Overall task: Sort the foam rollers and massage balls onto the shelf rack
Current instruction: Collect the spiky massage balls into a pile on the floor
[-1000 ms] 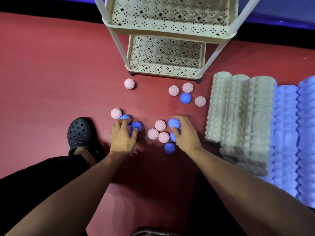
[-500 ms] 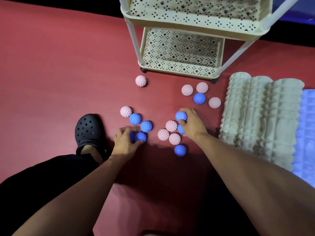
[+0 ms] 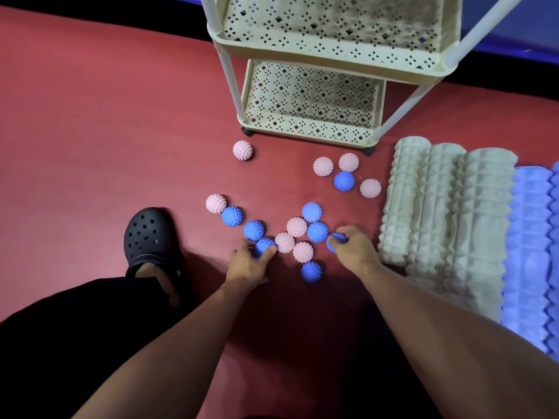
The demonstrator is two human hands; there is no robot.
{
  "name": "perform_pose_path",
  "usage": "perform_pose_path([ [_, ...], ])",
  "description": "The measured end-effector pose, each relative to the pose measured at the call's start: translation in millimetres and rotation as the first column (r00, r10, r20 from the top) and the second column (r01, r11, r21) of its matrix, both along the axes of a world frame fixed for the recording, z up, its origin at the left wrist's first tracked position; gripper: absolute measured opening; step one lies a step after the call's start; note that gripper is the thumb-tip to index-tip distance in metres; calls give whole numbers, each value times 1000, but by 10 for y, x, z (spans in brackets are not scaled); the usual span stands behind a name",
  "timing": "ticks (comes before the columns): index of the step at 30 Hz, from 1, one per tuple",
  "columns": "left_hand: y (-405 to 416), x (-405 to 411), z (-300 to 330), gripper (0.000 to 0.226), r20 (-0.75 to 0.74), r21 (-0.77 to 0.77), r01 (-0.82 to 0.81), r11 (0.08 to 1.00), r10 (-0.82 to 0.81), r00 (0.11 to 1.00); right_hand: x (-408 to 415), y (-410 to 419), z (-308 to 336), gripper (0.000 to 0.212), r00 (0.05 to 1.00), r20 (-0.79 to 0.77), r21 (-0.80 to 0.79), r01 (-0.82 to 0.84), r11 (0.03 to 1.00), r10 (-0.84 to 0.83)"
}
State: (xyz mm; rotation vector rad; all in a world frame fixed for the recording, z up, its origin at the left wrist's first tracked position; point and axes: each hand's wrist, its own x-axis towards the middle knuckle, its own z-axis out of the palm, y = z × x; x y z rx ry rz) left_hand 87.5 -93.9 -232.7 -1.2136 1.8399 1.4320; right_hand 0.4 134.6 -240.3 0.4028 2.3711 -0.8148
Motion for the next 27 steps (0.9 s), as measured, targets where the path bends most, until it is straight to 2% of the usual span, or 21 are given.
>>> perform_pose_path([
  [3, 195, -91, 18, 56, 151, 120, -156, 980, 138, 979, 59, -42, -4, 28, 999, 39, -77, 30, 997, -27],
  [7, 266, -115, 35, 40, 197, 245, -346, 906, 302, 933, 124, -82, 51, 34, 997, 83, -103, 9, 995, 0],
  [10, 205, -96, 78, 25, 176, 330, -335, 883, 291, 940, 135, -56, 56, 38, 998, 63, -145, 33, 989, -24],
  [13, 161, -57, 115, 26, 141, 334, -196, 922, 156, 978, 116, 12, 88, 40, 997, 71, -145, 15, 989, -4],
  [16, 93, -111, 190, 34, 160, 191, 83, 978, -114, 980, 61, 67, 140, 39, 999, 18, -90, -34, 995, 36],
  [18, 5, -210, 294, 47, 236, 55, 341, 939, -344, 909, -29, 95, 161, 35, 997, -63, -50, -37, 998, 34],
  [19, -48, -277, 374, 51, 274, 5, 409, 912, -395, 877, -93, 98, 185, 33, 993, -114, -53, -18, 998, 12],
  [21, -159, -417, 518, 57, 302, -115, 420, 900, -371, 878, -274, 96, 232, 32, 972, -236, -37, -13, 999, 4],
  [22, -238, -490, 527, 60, 278, -227, 408, 884, -343, 897, -382, 92, 258, 34, 954, -298, 3, -41, 999, 41],
  [24, -419, -617, 469, 53, 126, -453, 285, 845, -255, 959, -617, 96, 296, 43, 918, -368, 100, -115, 988, 144],
  [26, -579, -713, 378, 45, -57, -523, 142, 840, -200, 978, -855, 123, 302, 58, 906, -344, 191, -189, 963, 246],
  [27, -647, -752, 305, 49, -88, -529, 120, 840, -195, 977, -965, 135, 302, 67, 903, -311, 236, -230, 944, 297],
])
